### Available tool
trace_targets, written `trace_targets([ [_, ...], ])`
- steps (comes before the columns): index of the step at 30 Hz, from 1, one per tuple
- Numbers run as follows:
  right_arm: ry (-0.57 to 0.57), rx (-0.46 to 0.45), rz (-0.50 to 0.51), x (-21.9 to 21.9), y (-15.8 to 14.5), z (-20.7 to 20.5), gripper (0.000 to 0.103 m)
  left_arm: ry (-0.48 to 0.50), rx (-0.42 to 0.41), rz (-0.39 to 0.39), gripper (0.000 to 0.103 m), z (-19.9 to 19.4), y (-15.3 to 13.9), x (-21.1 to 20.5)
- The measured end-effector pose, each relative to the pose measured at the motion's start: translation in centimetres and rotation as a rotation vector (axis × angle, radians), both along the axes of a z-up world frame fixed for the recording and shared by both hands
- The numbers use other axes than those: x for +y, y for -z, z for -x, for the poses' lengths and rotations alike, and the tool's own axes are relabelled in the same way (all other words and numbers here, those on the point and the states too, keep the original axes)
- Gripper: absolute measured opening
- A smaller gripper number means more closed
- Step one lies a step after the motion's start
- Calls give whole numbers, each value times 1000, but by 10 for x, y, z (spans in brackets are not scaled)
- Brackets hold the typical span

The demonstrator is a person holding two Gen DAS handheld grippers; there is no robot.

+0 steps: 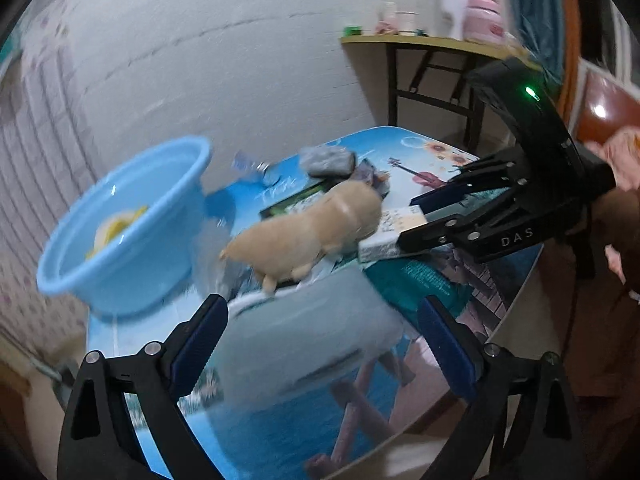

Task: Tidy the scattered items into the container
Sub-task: 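Grasp the Face tissue pack with the right tool while the left tool holds the clear box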

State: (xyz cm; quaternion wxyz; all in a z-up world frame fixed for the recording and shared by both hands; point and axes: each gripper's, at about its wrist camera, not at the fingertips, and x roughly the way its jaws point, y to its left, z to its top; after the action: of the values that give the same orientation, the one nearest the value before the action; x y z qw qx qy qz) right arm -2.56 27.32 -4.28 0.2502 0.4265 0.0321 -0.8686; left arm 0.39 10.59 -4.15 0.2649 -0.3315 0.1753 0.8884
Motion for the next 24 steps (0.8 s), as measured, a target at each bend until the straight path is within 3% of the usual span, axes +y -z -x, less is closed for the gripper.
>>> trace_targets([
  [7, 2, -3, 4, 0, 0, -1, 50, 46, 26, 93, 96, 1, 9, 40],
  [12, 3, -3, 4, 0, 0, -2, 50, -75, 62, 182, 96, 11, 17, 44],
  [24, 5, -5, 10, -1, 1, -2, 50, -278, -29, 131, 96, 20, 29, -27],
])
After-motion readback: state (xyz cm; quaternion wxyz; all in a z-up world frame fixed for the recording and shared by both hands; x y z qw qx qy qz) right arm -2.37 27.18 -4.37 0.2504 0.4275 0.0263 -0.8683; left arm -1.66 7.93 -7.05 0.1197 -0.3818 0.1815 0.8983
